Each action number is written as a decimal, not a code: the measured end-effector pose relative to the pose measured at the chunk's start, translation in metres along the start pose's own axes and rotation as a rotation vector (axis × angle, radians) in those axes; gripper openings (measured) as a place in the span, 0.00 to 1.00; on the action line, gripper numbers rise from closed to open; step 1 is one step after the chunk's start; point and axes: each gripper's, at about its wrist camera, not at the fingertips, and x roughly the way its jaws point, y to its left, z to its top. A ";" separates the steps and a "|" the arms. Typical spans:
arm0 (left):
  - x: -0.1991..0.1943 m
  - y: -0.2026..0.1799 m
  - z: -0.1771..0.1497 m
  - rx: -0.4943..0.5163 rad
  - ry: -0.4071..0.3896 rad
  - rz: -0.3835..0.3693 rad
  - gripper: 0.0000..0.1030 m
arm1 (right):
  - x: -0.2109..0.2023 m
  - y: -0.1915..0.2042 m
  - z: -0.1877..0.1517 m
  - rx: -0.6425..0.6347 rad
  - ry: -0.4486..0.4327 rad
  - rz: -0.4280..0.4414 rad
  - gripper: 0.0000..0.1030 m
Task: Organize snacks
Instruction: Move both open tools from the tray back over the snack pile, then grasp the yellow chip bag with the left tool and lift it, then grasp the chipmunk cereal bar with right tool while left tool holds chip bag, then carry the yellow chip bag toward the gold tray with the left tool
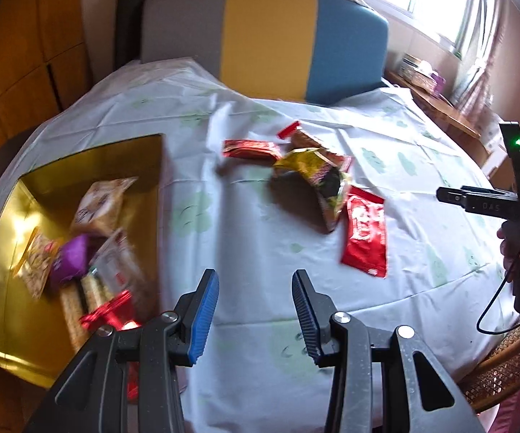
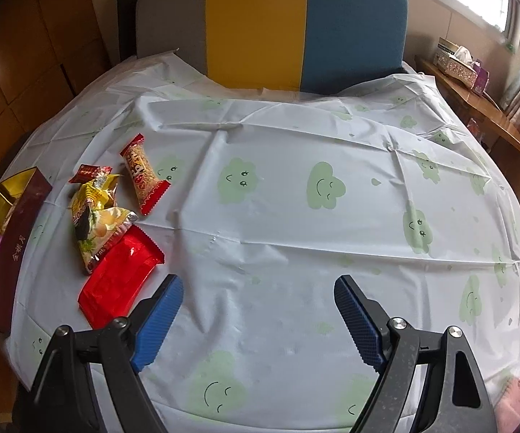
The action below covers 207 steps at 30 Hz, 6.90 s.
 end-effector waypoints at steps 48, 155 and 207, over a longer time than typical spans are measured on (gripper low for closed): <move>0.106 -0.032 0.063 -0.065 0.202 -0.237 0.28 | 0.002 0.003 0.004 -0.084 -0.030 -0.088 0.84; 0.068 -0.022 -0.046 0.052 -0.114 -0.144 0.32 | 0.061 0.003 -0.005 -0.036 0.289 0.000 0.29; 0.065 -0.043 -0.044 0.076 -0.084 -0.014 0.30 | 0.048 0.056 -0.030 -0.300 0.153 -0.195 0.30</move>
